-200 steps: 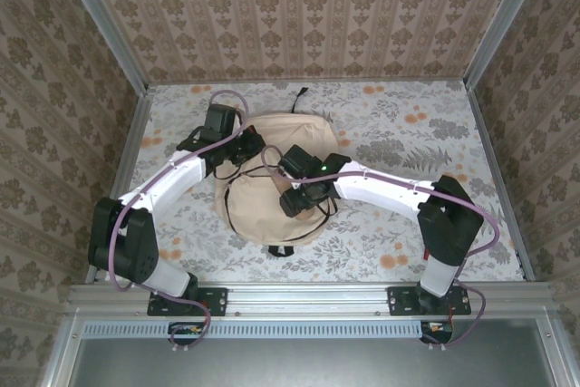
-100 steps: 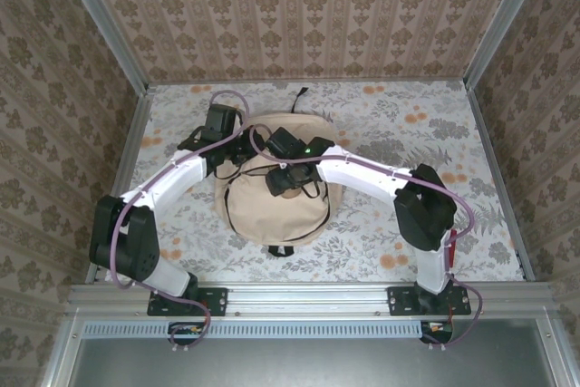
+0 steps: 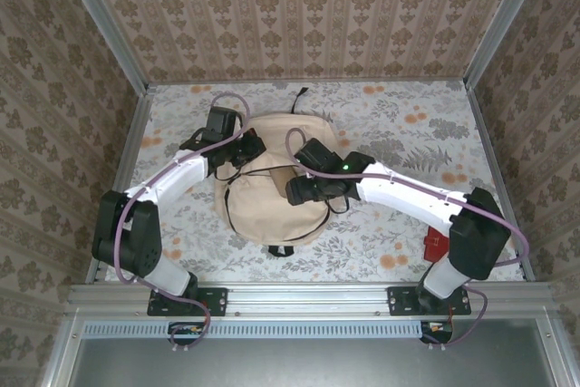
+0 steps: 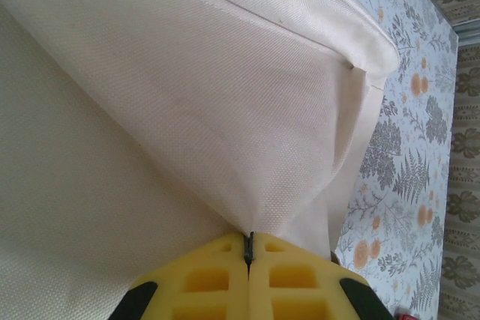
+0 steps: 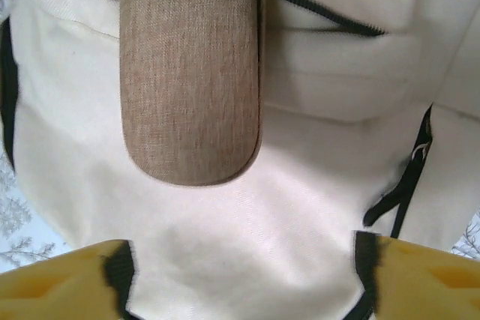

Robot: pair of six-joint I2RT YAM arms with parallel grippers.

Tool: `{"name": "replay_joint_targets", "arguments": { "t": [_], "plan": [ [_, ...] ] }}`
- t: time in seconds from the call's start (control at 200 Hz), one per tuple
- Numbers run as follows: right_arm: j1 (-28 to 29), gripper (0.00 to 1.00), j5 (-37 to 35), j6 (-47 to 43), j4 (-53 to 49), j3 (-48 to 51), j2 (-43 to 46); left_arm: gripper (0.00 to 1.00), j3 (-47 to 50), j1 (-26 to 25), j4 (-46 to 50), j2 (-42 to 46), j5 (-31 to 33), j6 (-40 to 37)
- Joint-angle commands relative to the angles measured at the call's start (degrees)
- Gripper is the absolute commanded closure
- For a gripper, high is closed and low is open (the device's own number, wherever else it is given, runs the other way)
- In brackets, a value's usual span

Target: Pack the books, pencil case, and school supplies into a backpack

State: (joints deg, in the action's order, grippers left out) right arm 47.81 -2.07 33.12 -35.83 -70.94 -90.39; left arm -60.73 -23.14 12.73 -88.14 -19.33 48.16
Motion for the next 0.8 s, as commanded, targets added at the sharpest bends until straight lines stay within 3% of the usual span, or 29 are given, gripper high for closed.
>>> {"name": "replay_joint_targets", "arguments": {
  "t": [0.0,0.25,0.795],
  "plan": [
    [1.07,0.38,4.51,6.20,6.60,3.46,0.07,1.00,0.51,0.50,-1.56,-0.13,-0.88,-0.73],
    [1.81,0.62,7.09,8.33,11.20,0.04,-7.02,1.00,0.29,0.47,-0.63,0.91,-0.79,-0.96],
    [-5.06,0.69,-2.37,7.11,10.68,-10.40,-16.78,1.00,0.71,0.56,0.60,2.53,-0.97,-1.45]
  ]
}}
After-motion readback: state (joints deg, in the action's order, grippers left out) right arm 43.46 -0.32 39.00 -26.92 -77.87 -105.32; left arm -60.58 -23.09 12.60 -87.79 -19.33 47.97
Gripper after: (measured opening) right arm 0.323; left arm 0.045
